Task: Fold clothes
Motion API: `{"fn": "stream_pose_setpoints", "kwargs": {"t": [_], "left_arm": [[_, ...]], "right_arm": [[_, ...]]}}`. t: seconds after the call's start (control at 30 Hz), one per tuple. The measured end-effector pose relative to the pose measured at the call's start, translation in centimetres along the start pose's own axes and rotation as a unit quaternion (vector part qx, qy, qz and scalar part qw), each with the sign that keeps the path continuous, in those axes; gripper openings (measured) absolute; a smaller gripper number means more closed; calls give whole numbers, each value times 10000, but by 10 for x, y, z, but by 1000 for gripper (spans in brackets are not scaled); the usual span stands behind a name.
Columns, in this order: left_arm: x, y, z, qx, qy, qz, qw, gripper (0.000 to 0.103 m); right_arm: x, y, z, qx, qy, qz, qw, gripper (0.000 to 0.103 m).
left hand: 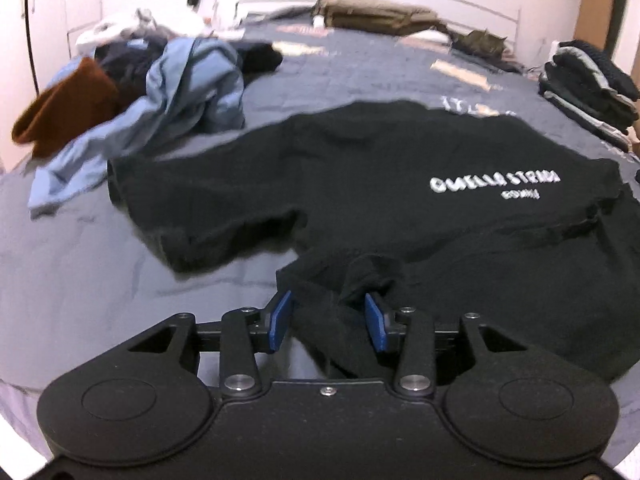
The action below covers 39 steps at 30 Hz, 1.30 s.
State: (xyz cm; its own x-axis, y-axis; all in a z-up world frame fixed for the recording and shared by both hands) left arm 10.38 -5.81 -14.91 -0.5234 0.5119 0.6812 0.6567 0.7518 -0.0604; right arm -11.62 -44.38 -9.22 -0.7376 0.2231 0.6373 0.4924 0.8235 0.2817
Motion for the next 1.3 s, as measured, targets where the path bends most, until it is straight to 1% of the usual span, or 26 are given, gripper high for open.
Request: {"fn": "stream_pose_setpoints", "kwargs": {"t": [0.13, 0.17, 0.23, 0.27, 0.37, 0.47, 0.5, 0.53, 0.57, 0.6, 0.7, 0.73, 0.8, 0.83, 0.93, 1.03, 1.13, 1.2, 1.23, 1.27, 1.3], "left_arm": [[-3, 3, 2, 178, 157, 64, 9997, 39], [-3, 3, 1, 217, 151, 88, 9996, 34], [-3, 3, -1, 288, 127, 163, 9994, 17], [-2, 3, -2, 321, 110, 214, 9992, 14], [-2, 2, -6, 383, 25, 241, 9990, 10], [3, 6, -15, 600, -187, 253, 9977, 9], [8, 8, -20, 670, -337, 231, 9969, 9], [13, 11, -25, 762, -494, 230, 9956, 8], [18, 15, -30, 883, -665, 234, 9936, 8], [23, 18, -35, 1006, -836, 238, 9911, 8], [30, 25, -45, 1218, -1172, 135, 9855, 8], [32, 27, -49, 1288, -1282, 101, 9833, 8], [23, 27, -47, 1328, -1114, 22, 9849, 8], [19, 26, -46, 1347, -1026, -17, 9856, 8], [1, 23, -34, 1196, -583, -288, 9907, 9], [-13, 22, -21, 1059, -106, -440, 9933, 14], [-5, 30, -23, 1253, -261, -423, 9909, 16], [-2, 32, -23, 1367, -288, -360, 9895, 16], [-1, 33, -23, 1429, -282, -332, 9888, 20], [-1, 34, -23, 1504, -238, -312, 9878, 28], [1, 34, -24, 1563, -246, -278, 9870, 29]], "right_arm": [[-18, -24, -7, 213, 75, 266, 9994, 52], [-21, -28, -9, 322, 89, 332, 9989, 52], [-24, -35, -10, 583, 53, 459, 9972, 52], [-24, -38, -10, 675, 38, 522, 9963, 52], [-31, -52, -8, 728, 101, 670, 9950, 54], [-44, -59, -4, 543, 230, 544, 9968, 54], [-46, -59, -4, 420, 203, 454, 9979, 48], [-48, -59, -4, 298, 176, 364, 9987, 35], [-48, -59, -5, 132, 132, 284, 9994, 23], [-48, -60, -6, -16, 120, 218, 9997, 4], [-43, -61, -12, -260, -150, 74, 9995, 4], [-40, -62, -16, -328, -303, 67, 9990, 4], [-33, -66, -24, -513, -590, 4, 9969, 4], [-34, -67, -26, -501, -651, 46, 9966, 4], [-36, -70, -31, -390, -843, 214, 9954, 4], [-45, -75, -28, -343, -734, 328, 9962, 4], [-48, -79, -26, -275, -706, 416, 9963, 4], [-52, -81, -24, -295, -651, 397, 9967, 4], [-54, -81, -22, -310, -608, 378, 9969, 5], [-55, -81, -21, -323, -567, 377, 9972, 5], [-55, -80, -20, -336, -526, 375, 9973, 6]]}}
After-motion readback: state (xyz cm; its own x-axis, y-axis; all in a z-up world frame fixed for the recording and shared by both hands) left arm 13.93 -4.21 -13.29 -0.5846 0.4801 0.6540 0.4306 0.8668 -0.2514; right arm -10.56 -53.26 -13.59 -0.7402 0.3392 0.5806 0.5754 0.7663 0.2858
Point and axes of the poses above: each gripper's, at about its wrist camera, not at the fingertips, and x roughly against the way its jaws point, y to its left, z to its underside, the point moved 7 cm from there along -x, roughly the way its jaws point, and after that the axes turned 2 degrees about -y, right-handed, at the moved point
